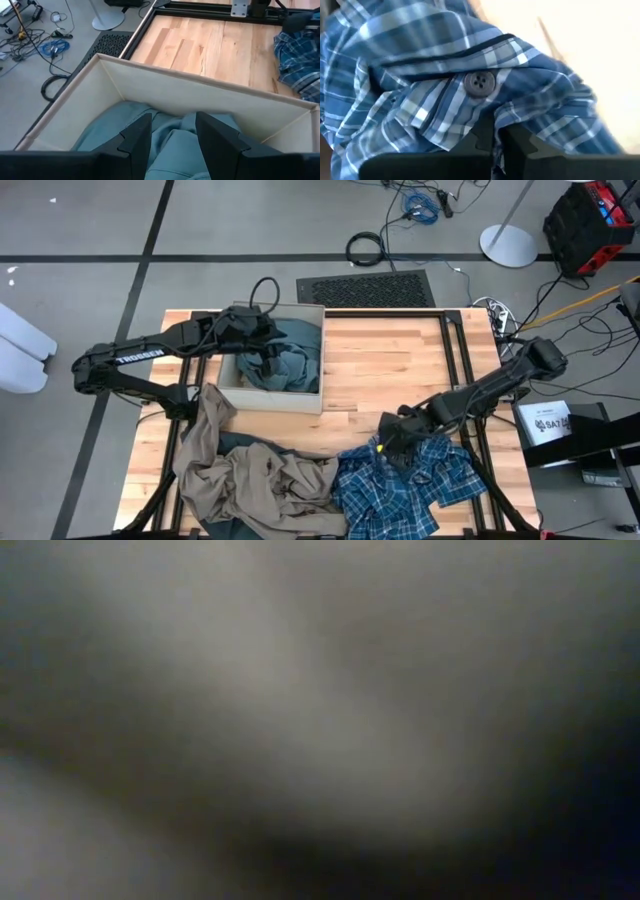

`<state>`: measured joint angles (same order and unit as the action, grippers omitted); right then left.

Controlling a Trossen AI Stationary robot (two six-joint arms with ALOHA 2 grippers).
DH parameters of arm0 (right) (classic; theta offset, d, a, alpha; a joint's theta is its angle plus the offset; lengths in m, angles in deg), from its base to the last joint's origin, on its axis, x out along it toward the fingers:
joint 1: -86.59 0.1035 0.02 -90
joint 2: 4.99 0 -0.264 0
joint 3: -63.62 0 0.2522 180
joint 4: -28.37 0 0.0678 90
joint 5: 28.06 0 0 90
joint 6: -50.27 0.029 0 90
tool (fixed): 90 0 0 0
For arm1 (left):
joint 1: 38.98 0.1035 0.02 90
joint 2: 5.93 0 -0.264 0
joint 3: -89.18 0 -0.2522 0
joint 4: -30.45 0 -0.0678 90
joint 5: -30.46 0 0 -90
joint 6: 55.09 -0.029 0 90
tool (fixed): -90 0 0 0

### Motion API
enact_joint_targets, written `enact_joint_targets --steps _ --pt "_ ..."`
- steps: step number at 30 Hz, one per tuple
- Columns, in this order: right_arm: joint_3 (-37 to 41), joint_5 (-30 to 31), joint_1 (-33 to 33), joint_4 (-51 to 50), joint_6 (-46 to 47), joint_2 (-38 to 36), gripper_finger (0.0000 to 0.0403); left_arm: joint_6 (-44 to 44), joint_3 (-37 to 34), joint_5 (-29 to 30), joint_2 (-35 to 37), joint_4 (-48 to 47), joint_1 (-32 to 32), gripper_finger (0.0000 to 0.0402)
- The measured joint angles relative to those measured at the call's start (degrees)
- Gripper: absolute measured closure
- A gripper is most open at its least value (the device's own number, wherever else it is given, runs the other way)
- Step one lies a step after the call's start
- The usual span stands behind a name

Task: Sort clothes
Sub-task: Put the blue long sleeve into the white laundry bin

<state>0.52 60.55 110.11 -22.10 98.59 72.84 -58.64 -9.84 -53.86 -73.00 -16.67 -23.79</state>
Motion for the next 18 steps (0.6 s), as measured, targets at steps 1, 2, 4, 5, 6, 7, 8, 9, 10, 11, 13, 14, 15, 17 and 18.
enact_joint_targets --steps 1,2,4,5,6,7,8,9,10,11,13,14,15,17,18 --pt "-0.6 0.0 -0.7 -1.2 -1.0 -0.6 0.0391 0.2 0.0 -0.1 0.0 0.0 -0.1 0.0238" --pt "-1.6 0.0 -1.4 -3.0 -2.4 -1.2 0.0396 0.3 0.0 -0.1 0.0 0.0 -0.1 0.0238" --pt "-5.3 2.0 -3.0 -8.3 -5.9 -2.6 0.04 0.5 0.0 -0.8 0.0 0.4 -0.4 0.0238" --pt "-7.8 4.0 -3.7 -11.5 -7.8 -3.3 0.04 1.3 0.0 -1.5 0.0 1.0 -0.5 0.0238" --pt "-10.6 6.1 -4.5 -14.9 -9.8 -3.9 0.0401 1.8 0.0 -2.3 0.0 2.1 -0.6 0.0238" --pt "-13.6 8.2 -5.2 -18.1 -11.9 -4.5 0.0401 2.8 0.0 -3.5 0.0 3.4 -0.7 0.0238" --pt "-16.8 10.5 -5.8 -20.7 -14.1 -5.0 0.0401 3.3 0.0 -5.1 0.0 4.6 -0.7 0.0238" --pt "-19.8 12.8 -6.3 -22.7 -16.1 -5.6 0.0402 4.3 0.0 -7.2 0.0 6.1 -0.9 0.0238" --pt "-23.1 14.9 -6.8 -24.3 -17.8 -6.1 0.0402 4.9 0.0 -9.3 0.0 7.7 -1.1 0.0238" --pt "-26.1 16.8 -7.0 -25.2 -19.6 -6.6 0.0402 5.9 0.0 -11.5 0.0 9.4 -1.3 0.0238" --pt "-31.5 19.5 -7.3 -25.3 -23.5 -7.6 0.0402 7.5 0.0 -15.7 0.0 13.0 -1.8 0.0238" --pt "-34.0 20.7 -7.3 -24.9 -25.3 -8.0 0.0402 7.8 0.0 -17.9 0.0 14.8 -2.2 0.0238" --pt "-36.1 21.2 -7.3 -24.3 -27.1 -8.3 0.0402 7.8 0.0 -20.0 0.0 16.6 -2.7 0.0238" --pt "-40.1 21.3 -7.3 -22.8 -31.0 -9.1 0.0402 7.8 0.0 -23.0 0.0 20.0 -3.8 0.0238" --pt "-41.8 21.2 -7.3 -22.0 -32.7 -9.3 0.0402 7.8 0.0 -23.6 0.0 21.7 -4.4 0.0238"
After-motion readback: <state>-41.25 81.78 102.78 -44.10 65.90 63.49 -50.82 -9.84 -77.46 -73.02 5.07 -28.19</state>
